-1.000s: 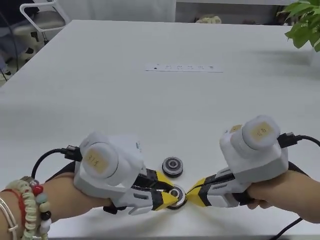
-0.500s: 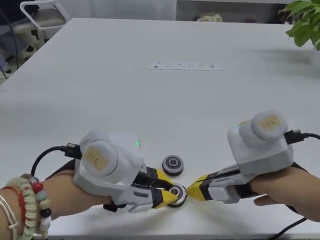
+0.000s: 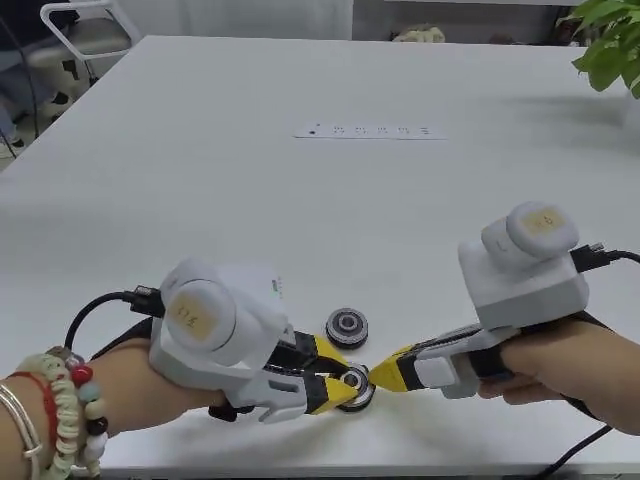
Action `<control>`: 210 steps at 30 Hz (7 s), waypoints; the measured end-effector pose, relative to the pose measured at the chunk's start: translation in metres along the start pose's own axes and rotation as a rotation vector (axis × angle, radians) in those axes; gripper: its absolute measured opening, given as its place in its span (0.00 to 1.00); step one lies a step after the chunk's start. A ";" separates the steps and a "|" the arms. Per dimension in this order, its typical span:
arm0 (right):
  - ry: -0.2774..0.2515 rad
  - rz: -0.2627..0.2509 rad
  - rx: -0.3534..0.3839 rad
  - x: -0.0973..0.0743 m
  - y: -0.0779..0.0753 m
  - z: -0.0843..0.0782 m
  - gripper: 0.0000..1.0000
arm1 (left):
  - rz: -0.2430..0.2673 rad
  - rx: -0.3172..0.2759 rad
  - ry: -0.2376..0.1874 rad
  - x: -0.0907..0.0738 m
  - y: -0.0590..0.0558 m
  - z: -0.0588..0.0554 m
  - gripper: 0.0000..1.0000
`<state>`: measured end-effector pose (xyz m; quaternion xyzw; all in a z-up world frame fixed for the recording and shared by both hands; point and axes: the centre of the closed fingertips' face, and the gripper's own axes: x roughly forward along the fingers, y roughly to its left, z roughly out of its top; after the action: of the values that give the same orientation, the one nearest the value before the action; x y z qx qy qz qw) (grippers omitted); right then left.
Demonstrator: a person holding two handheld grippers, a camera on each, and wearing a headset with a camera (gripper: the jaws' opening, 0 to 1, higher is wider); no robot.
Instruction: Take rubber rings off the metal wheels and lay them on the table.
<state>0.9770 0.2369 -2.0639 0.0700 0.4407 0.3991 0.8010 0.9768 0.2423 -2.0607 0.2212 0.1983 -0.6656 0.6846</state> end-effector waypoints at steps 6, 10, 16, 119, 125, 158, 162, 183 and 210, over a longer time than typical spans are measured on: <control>0.000 0.007 -0.022 0.001 0.003 0.001 0.00 | 0.001 -0.002 0.000 0.000 0.000 0.000 0.08; -0.001 0.011 -0.029 0.000 0.004 0.001 0.00 | 0.000 -0.005 0.001 0.000 0.000 0.000 0.08; -0.005 0.026 -0.046 0.001 0.008 0.003 0.00 | -0.001 -0.005 0.001 0.000 0.000 0.000 0.08; -0.369 -0.001 -0.021 -0.064 0.034 0.095 0.00 | 0.250 -0.180 -0.154 -0.129 -0.009 0.019 0.95; -0.337 0.028 -0.077 -0.054 0.047 0.102 0.00 | 0.250 -0.192 -0.161 -0.130 -0.009 0.019 0.95; 0.005 0.074 -0.224 0.032 0.054 0.043 0.00 | 0.258 -0.204 -0.128 -0.128 -0.007 0.011 0.91; 0.024 0.053 -0.214 0.037 0.046 0.038 0.00 | 0.259 -0.208 -0.133 -0.129 -0.007 0.012 0.90; 0.063 -0.038 -0.309 0.050 0.026 0.027 0.00 | 0.254 -0.212 -0.117 -0.128 -0.007 0.008 0.89; -0.108 -0.051 -0.274 0.011 0.026 0.070 0.03 | 0.255 -0.208 -0.104 -0.128 -0.009 0.007 0.87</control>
<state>1.0183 0.2793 -2.0168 -0.0300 0.3399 0.4308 0.8354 0.9635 0.3437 -1.9832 0.1377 0.2006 -0.5599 0.7921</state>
